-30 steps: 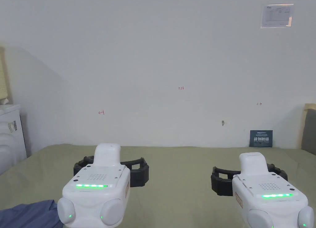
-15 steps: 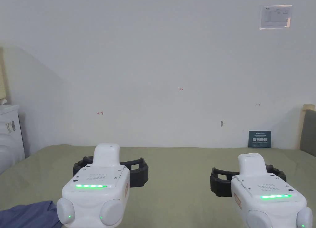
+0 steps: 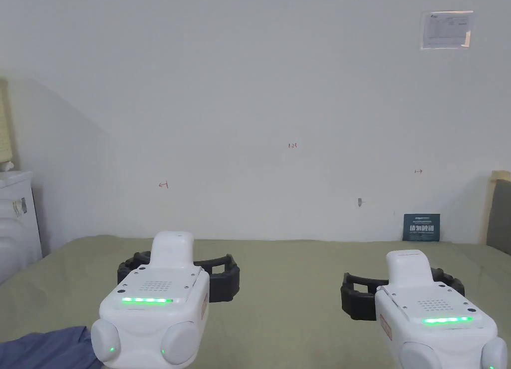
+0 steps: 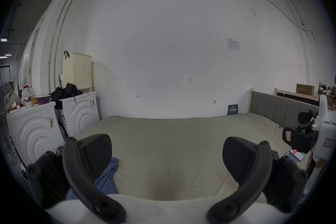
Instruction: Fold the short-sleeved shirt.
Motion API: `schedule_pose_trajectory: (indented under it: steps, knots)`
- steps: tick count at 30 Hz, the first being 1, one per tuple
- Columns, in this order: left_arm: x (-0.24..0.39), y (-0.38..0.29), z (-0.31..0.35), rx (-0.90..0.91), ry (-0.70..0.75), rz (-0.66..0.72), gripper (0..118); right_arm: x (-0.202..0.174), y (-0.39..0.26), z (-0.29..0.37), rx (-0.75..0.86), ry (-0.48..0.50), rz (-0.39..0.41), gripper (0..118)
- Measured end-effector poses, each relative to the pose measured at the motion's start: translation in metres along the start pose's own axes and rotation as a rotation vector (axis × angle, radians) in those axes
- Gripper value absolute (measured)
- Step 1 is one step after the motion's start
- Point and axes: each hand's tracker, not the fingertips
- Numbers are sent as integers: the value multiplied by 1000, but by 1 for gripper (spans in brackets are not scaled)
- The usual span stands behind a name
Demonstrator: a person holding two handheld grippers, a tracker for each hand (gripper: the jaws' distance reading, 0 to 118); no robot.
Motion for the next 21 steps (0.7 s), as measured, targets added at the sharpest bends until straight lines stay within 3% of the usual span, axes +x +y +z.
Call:
schedule_pose_trajectory:
  steps: [21]
  knots:
    - [1, -4, 0, -10, -9, -5, 118, 1, -2, 1, 11, -11, -2, 118]
